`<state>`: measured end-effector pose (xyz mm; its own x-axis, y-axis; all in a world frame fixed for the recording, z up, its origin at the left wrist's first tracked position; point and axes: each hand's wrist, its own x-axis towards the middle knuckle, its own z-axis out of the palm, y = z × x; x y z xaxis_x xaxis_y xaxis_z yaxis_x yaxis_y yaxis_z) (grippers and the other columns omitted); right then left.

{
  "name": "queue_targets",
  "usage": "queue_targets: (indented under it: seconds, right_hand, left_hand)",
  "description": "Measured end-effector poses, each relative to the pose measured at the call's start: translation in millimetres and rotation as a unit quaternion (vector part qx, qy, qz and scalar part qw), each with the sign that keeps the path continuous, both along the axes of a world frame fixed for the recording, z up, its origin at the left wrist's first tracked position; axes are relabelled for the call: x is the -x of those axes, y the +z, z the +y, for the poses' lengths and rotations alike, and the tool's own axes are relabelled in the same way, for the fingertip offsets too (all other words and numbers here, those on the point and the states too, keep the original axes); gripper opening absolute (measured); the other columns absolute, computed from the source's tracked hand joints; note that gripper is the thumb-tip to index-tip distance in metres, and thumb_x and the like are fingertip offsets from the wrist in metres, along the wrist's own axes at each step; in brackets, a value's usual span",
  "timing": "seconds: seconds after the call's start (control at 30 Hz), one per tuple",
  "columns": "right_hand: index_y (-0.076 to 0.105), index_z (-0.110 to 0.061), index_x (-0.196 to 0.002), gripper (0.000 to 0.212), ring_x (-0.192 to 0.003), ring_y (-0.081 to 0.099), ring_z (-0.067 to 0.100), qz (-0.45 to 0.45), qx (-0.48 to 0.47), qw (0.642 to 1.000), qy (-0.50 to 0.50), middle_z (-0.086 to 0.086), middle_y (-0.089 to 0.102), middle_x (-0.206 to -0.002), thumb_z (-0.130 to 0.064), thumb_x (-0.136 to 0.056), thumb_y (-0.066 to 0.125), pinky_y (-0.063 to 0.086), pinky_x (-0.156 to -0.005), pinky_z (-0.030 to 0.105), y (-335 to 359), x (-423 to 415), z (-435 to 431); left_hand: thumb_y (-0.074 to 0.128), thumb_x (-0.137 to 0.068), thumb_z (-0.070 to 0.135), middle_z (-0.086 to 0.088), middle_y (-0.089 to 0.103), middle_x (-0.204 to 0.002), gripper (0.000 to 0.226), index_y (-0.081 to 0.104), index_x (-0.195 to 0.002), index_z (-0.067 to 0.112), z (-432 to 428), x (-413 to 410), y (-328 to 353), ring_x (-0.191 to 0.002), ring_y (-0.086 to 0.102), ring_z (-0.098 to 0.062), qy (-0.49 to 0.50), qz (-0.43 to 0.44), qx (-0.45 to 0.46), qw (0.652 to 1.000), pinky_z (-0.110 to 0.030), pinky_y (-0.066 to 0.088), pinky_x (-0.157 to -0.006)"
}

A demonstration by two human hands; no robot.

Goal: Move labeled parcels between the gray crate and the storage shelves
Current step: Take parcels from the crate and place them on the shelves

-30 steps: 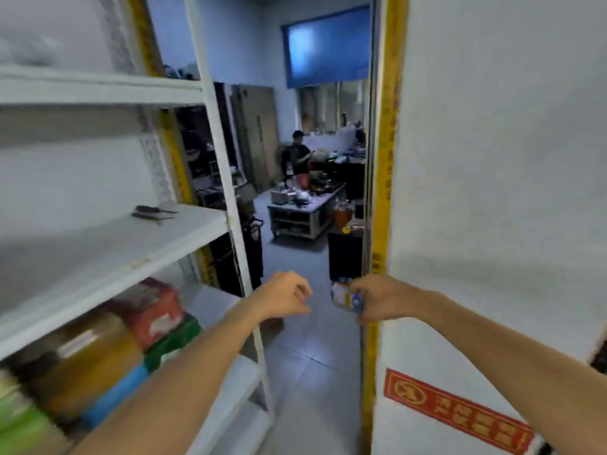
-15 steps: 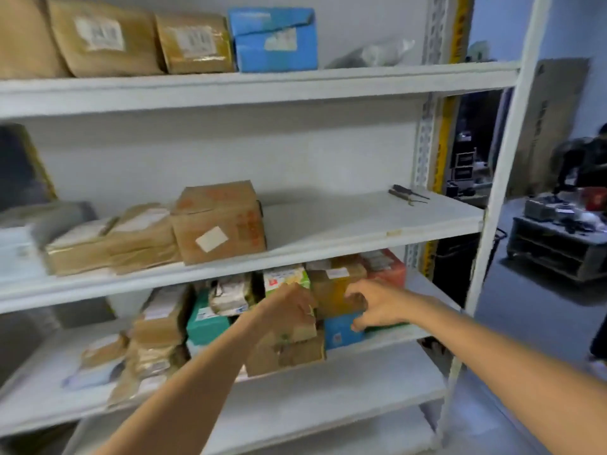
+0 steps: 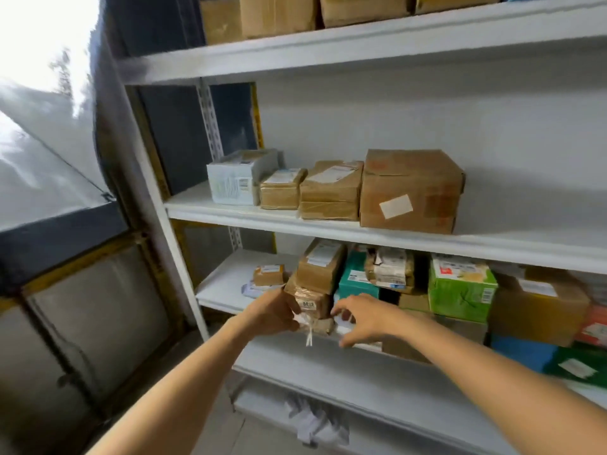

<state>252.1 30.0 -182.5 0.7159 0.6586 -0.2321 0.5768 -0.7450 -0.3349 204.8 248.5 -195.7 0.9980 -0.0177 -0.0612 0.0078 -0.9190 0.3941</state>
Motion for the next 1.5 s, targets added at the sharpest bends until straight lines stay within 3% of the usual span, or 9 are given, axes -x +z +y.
queue_targets:
  seconds: [0.23, 0.57, 0.7, 0.97, 1.07, 1.5]
  right_hand:
    - [0.05, -0.023, -0.135, 0.071, -0.108, 0.056, 0.019, -0.002, 0.005, 1.0, 0.023, 0.002, 0.054, -0.129, -0.042, -0.072, 0.077, 0.05, -0.094, 0.036, -13, -36, 81]
    - [0.044, -0.019, -0.141, 0.071, -0.119, 0.05, 0.016, 0.044, 0.002, 0.998, 0.05, 0.002, 0.048, -0.139, -0.033, -0.079, 0.076, 0.044, -0.095, 0.026, -48, -94, 149]
    - [0.043, -0.017, -0.14, 0.068, -0.112, 0.052, 0.016, 0.051, 0.005, 0.995, 0.084, 0.001, 0.05, -0.134, -0.031, -0.081, 0.074, 0.047, -0.094, 0.029, -52, -126, 174]
    - [0.046, -0.013, -0.137, 0.066, -0.095, 0.049, 0.013, 0.057, 0.008, 0.993, 0.107, 0.001, 0.053, -0.117, -0.032, -0.08, 0.075, 0.035, -0.063, 0.017, -62, -177, 205]
    - [0.045, -0.013, -0.139, 0.069, -0.103, 0.053, 0.014, 0.058, -0.006, 0.994, 0.094, 0.004, 0.054, -0.129, -0.031, -0.08, 0.075, 0.04, -0.073, 0.017, -64, -193, 211]
    - [0.049, -0.014, -0.133, 0.058, -0.115, 0.052, 0.019, 0.056, -0.005, 0.998, -0.028, 0.005, 0.051, -0.132, -0.024, -0.082, 0.074, 0.045, -0.087, 0.025, -107, -232, 262]
  left_hand:
    - [0.074, -0.083, 0.018, -0.004, 0.071, -0.11, 0.033, 0.069, -0.115, 0.014, 76, -19, -14, -0.097, 0.067, -0.017, 0.017, 0.031, 0.002, 0.999, -0.022, 0.051, -0.083]
    - [0.074, -0.084, 0.018, -0.005, 0.07, -0.111, 0.033, 0.068, -0.116, 0.013, 135, -86, -52, -0.097, 0.067, -0.017, 0.036, 0.087, 0.04, 0.995, -0.028, 0.054, -0.088]
    - [0.074, -0.084, 0.02, -0.004, 0.071, -0.112, 0.032, 0.068, -0.116, 0.014, 144, -122, -51, -0.097, 0.067, -0.018, 0.069, 0.081, 0.043, 0.993, -0.033, 0.053, -0.091]
    - [0.075, -0.083, 0.021, -0.005, 0.072, -0.108, 0.03, 0.07, -0.113, 0.016, 173, -169, -46, -0.096, 0.066, -0.021, 0.119, 0.094, 0.023, 0.988, -0.036, 0.052, -0.09]
    - [0.074, -0.084, 0.021, -0.005, 0.072, -0.107, 0.031, 0.069, -0.115, 0.016, 185, -185, -48, -0.098, 0.065, -0.022, 0.125, 0.1, 0.027, 0.987, -0.037, 0.05, -0.093]
    - [0.074, -0.084, 0.024, -0.003, 0.07, -0.115, 0.032, 0.07, -0.115, 0.017, 257, -256, -98, -0.103, 0.063, -0.021, 0.033, 0.125, 0.027, 0.991, -0.031, 0.047, -0.094]
